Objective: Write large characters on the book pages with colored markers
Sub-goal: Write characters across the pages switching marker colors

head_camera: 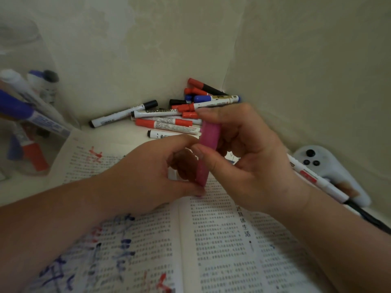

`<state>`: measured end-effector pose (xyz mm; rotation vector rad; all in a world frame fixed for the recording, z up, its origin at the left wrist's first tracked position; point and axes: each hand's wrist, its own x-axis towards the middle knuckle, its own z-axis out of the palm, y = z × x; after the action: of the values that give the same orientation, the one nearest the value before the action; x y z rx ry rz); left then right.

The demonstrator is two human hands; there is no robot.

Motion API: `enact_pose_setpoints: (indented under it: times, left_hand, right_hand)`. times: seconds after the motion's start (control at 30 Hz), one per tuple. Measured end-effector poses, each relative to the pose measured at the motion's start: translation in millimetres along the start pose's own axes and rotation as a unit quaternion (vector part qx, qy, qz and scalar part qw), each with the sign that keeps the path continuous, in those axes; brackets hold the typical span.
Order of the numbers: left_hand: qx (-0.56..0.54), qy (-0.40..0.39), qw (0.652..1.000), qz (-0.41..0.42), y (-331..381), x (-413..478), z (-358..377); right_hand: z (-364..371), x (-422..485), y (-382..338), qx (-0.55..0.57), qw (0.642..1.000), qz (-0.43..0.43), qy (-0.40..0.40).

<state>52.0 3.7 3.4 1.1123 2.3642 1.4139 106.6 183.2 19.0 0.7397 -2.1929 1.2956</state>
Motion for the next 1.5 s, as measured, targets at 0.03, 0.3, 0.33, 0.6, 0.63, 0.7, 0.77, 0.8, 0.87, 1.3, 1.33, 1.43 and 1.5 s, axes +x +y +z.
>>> enact_pose_setpoints:
  times: [0.03,0.3,0.33,0.6,0.63,0.7,0.77,0.8,0.87,1.3,1.33,1.43,1.5]
  left_hand:
    - [0.006,0.003,1.0,-0.001,0,0,0]
    - [0.025,0.001,1.0,0.006,-1,3,3]
    - [0.018,-0.001,1.0,0.014,-1,3,4]
    - [0.067,0.044,0.996,0.04,-6,3,2]
    - [0.071,0.047,0.996,0.041,-6,3,2]
    - [0.086,0.059,0.993,0.048,-6,3,2]
    - [0.096,0.086,0.99,0.05,-7,2,1]
    - [0.093,0.106,0.989,0.048,-7,2,0]
    - [0.083,0.159,0.983,0.036,-9,3,-2]
    - [0.07,0.25,0.965,0.017,-13,10,-7]
    - [0.07,0.248,0.966,0.018,-12,9,-6]
    - [0.066,0.244,0.967,0.016,-11,8,-6]
    - [0.066,0.241,0.968,0.014,-11,8,-5]
  right_hand:
    - [0,0,0,0.006,1.0,0.009,0.004]
    - [-11,8,-3,-0.078,0.996,-0.009,-0.03]
    - [-18,10,-5,-0.074,0.997,-0.015,-0.014]
    - [-89,20,-15,-0.419,0.845,0.295,-0.153]
    - [-91,19,-12,-0.438,0.815,0.333,-0.181]
    - [-90,19,-10,-0.457,0.771,0.391,-0.209]
    - [-88,17,-4,-0.465,0.748,0.421,-0.216]
    - [-86,15,-1,-0.467,0.745,0.427,-0.211]
    - [-80,14,7,-0.475,0.761,0.405,-0.178]
    - [-14,23,44,-0.421,0.869,0.151,-0.21]
    - [-14,22,46,-0.42,0.873,0.153,-0.197]
    - [-16,22,48,-0.405,0.89,0.166,-0.126]
    - [-16,23,48,-0.418,0.882,0.171,-0.131]
